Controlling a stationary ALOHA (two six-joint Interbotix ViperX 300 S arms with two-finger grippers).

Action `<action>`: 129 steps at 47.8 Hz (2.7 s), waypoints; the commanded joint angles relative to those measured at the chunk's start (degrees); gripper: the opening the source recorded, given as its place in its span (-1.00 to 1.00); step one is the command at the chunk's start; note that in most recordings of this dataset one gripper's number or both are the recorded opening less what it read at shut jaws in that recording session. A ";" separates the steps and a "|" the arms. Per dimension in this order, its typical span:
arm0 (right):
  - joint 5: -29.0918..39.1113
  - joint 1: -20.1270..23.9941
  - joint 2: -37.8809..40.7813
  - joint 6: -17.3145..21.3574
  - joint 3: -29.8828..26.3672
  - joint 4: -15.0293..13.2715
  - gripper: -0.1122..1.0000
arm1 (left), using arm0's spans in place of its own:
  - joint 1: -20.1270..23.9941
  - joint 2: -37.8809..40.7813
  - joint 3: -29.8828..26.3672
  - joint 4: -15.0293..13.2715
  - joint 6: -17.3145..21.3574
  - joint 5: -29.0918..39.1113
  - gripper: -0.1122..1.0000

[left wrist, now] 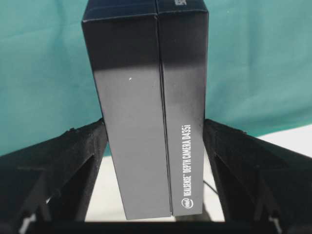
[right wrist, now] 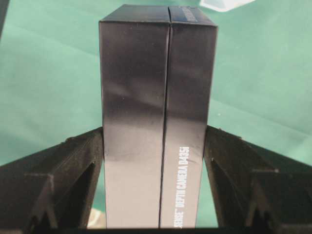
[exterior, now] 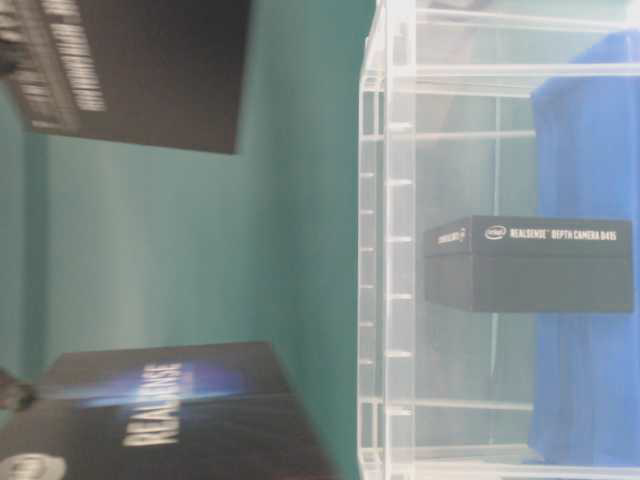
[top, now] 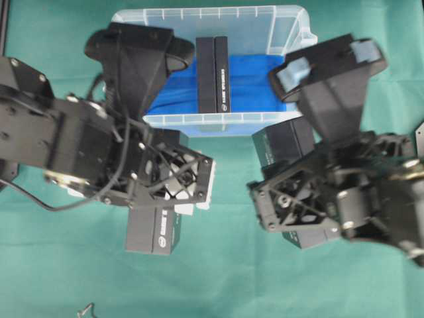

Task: Take the box out of the case with both arms.
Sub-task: 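Carry both box pairs forward over the bin rim toward the table, then lower both box pairs upright onto the green cloth in front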

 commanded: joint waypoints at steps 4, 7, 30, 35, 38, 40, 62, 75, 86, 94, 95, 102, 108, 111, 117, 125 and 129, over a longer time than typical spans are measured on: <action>-2.11 0.09 0.97 1.14 3.52 0.18 0.41 | -0.97 -2.55 5.27 0.44 -0.70 -5.27 0.35; -4.92 0.09 1.58 2.02 5.80 0.44 0.41 | -1.23 -2.81 8.35 0.53 -1.14 -8.00 0.35; -30.06 0.09 2.02 12.92 26.28 1.49 0.41 | -1.93 -7.38 36.83 1.05 -7.73 -35.24 0.35; -33.93 0.09 2.02 14.77 29.53 2.99 0.41 | -2.20 -7.12 39.64 0.97 -8.26 -39.38 0.35; -35.68 0.09 2.02 15.47 30.67 3.43 0.41 | -2.37 -6.86 40.61 0.62 -8.44 -40.78 0.35; -36.47 0.09 2.02 15.64 31.03 3.60 0.41 | -2.55 -6.42 40.87 0.44 -8.61 -41.40 0.35; -38.32 0.09 2.02 15.56 31.46 3.60 0.41 | -3.08 -5.19 40.69 -1.05 -8.44 -45.26 0.35; -41.40 0.09 1.93 14.68 31.46 3.60 0.41 | -3.25 -5.36 41.13 -2.55 -8.44 -45.44 0.35; -39.73 0.09 2.02 15.12 31.29 3.60 0.87 | -3.43 -5.27 41.04 -2.46 -8.44 -45.53 0.50; -39.73 0.09 2.02 15.21 31.20 3.60 0.88 | -3.43 -5.10 40.78 -2.37 -8.26 -45.62 0.86; -39.64 0.09 2.02 15.21 31.20 3.60 0.88 | -3.43 -5.10 40.78 -2.29 -8.26 -45.62 0.86; -39.64 0.09 2.02 15.21 31.11 3.60 0.88 | -3.43 -5.10 40.61 -2.29 -8.35 -45.62 0.85; -39.64 0.09 1.93 15.21 30.94 3.60 0.88 | -3.43 -5.10 40.52 -2.29 -8.35 -45.62 0.85; -39.64 0.09 2.02 15.12 30.76 3.60 0.88 | -3.43 -5.10 40.34 -2.29 -8.35 -45.62 0.85; -39.11 0.09 1.76 14.94 29.71 3.60 0.88 | -3.43 -5.10 39.64 -2.29 -8.35 -45.62 0.85; -35.33 0.09 0.44 14.24 27.07 3.43 0.87 | -3.43 -5.27 37.00 -2.29 -8.17 -44.30 0.84; -32.52 0.09 -0.44 13.80 25.75 3.34 0.87 | -3.25 -5.54 35.24 -2.37 -8.09 -41.92 0.84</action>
